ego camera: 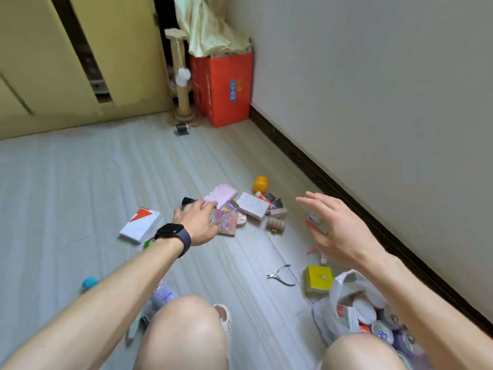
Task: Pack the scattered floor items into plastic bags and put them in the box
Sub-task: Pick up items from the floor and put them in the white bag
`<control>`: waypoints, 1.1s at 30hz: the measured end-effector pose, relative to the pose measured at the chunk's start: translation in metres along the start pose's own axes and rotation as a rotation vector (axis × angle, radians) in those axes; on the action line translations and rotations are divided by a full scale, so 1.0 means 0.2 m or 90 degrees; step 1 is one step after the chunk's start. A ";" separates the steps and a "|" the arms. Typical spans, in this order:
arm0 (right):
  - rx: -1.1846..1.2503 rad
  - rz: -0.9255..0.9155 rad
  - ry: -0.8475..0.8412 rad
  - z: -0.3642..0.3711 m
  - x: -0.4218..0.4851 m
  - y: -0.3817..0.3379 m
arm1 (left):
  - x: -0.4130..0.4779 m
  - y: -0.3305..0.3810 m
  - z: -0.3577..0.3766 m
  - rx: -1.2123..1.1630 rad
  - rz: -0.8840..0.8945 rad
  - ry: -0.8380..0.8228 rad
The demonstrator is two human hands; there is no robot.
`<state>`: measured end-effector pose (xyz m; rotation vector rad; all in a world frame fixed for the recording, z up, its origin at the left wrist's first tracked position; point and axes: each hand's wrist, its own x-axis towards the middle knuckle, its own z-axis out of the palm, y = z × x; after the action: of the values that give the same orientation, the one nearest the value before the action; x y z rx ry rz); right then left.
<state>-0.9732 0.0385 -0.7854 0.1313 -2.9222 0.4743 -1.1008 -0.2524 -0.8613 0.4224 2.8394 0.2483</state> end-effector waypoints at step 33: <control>-0.018 0.018 -0.485 1.87 1.07 0.41 | 1.43 -0.23 0.95 0.032 0.030 -0.128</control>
<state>-1.2515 -0.0171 -1.1182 0.3302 -3.6737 0.4614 -1.3239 -0.1835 -1.1178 0.4951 2.6455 0.1360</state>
